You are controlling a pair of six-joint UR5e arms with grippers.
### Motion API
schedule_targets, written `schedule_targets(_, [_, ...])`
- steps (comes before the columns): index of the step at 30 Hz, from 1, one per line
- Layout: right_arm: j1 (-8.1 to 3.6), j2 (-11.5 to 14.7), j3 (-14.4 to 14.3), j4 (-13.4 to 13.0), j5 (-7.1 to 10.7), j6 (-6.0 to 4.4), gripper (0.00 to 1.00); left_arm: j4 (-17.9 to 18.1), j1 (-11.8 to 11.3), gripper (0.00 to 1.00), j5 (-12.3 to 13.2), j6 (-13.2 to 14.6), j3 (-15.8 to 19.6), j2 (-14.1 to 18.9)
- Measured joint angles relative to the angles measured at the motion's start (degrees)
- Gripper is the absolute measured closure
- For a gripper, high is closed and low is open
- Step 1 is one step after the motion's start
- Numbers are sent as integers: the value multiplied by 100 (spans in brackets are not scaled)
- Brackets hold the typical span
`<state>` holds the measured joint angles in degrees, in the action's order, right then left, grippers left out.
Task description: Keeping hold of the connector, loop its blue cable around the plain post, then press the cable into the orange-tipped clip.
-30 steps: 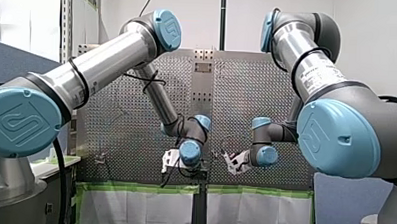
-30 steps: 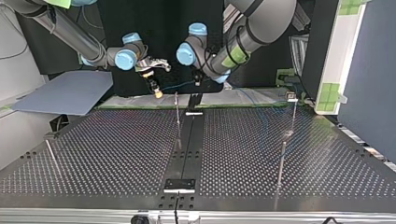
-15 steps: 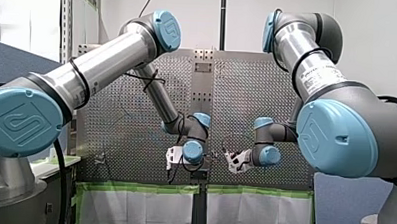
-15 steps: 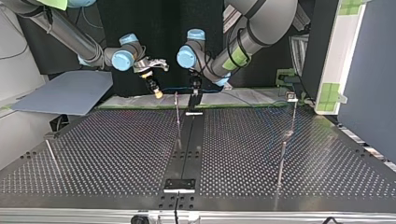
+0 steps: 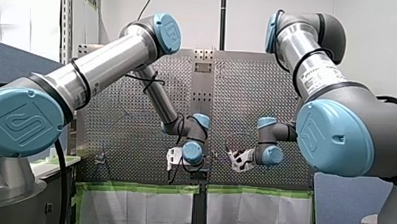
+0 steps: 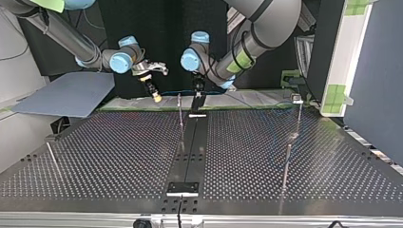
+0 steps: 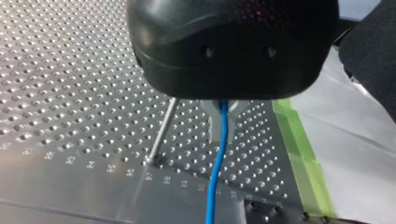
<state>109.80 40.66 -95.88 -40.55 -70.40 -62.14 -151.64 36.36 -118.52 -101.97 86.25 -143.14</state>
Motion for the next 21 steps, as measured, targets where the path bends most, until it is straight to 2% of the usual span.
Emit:
schedule_targets(8, [-79, -1, -1, -63, -57, -90, 100, -60, 3, 98, 90, -46, -180, -256])
schedule_targets(21, [-132, 0, 2, -162, -80, -167, 100, -2, -71, 98, 168, -167, -374, -278])
